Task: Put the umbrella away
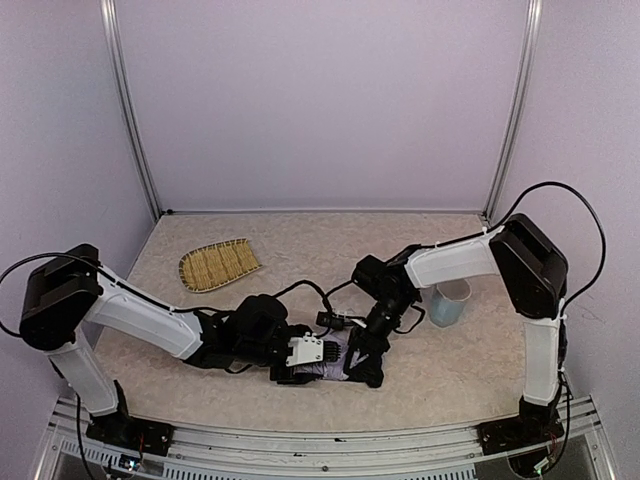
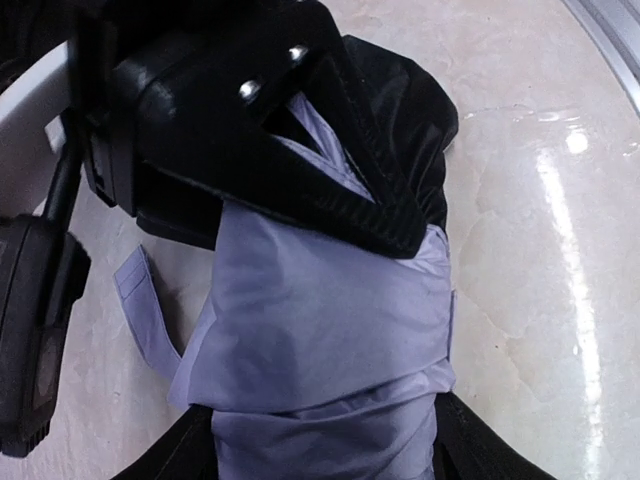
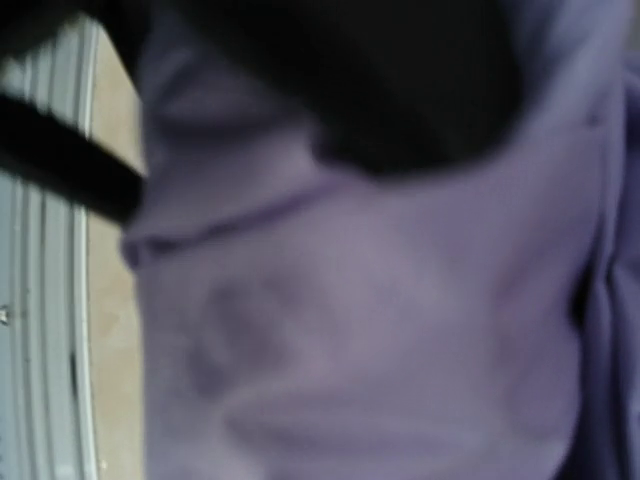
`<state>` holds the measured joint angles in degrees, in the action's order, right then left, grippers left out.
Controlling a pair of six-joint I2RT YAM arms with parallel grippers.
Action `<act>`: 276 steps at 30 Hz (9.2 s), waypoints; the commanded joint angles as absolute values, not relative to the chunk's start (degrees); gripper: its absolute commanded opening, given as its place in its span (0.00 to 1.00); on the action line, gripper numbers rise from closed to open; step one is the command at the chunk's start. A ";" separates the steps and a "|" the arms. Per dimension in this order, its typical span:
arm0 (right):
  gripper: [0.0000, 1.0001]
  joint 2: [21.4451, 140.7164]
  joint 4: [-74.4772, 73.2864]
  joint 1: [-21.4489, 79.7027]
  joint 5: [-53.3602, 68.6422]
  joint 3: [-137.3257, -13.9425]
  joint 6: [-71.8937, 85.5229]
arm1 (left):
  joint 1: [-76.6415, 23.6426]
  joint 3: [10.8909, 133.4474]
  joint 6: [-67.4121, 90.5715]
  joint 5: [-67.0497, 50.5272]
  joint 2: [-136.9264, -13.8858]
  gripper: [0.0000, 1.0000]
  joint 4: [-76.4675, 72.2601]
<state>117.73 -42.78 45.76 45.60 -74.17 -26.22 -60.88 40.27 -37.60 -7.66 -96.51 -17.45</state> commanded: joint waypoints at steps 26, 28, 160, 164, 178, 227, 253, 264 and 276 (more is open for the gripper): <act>0.78 80.60 -13.58 45.06 14.93 -47.79 -18.37 | -56.92 67.33 -35.53 -16.56 -121.22 0.31 26.51; 0.78 76.22 -9.62 45.65 13.64 -44.49 -18.75 | -56.66 68.93 -35.21 -17.22 -122.68 0.30 28.27; 0.00 85.91 -49.73 50.89 32.92 -104.98 -50.45 | -51.69 43.99 -20.90 -52.55 -86.77 0.33 -30.28; 0.00 85.58 -51.47 50.84 36.76 -108.10 -52.49 | -48.45 43.29 -21.97 -52.91 -84.78 0.62 -30.63; 0.00 84.20 -43.92 51.50 35.84 -115.93 -56.90 | -46.69 63.51 -28.76 -36.23 -64.39 0.99 -9.25; 0.00 83.76 -42.20 53.34 29.26 -111.24 -56.34 | -52.25 48.53 -3.13 -55.92 -79.12 0.00 -35.31; 0.00 85.11 -35.90 63.37 37.79 -67.80 -20.38 | -32.74 58.55 -25.99 -30.89 -103.11 0.00 -43.59; 0.00 105.94 -30.64 61.46 42.74 -59.66 -8.93 | -39.27 55.39 -42.45 -19.18 -107.88 0.00 -43.58; 0.00 116.32 -28.78 56.48 41.70 -58.07 -3.49 | -40.42 58.38 -38.20 -5.52 -114.26 0.34 -42.65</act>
<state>110.43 -12.80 54.89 35.31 -62.04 -9.63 -43.46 52.51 -40.38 -22.70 -115.48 -29.50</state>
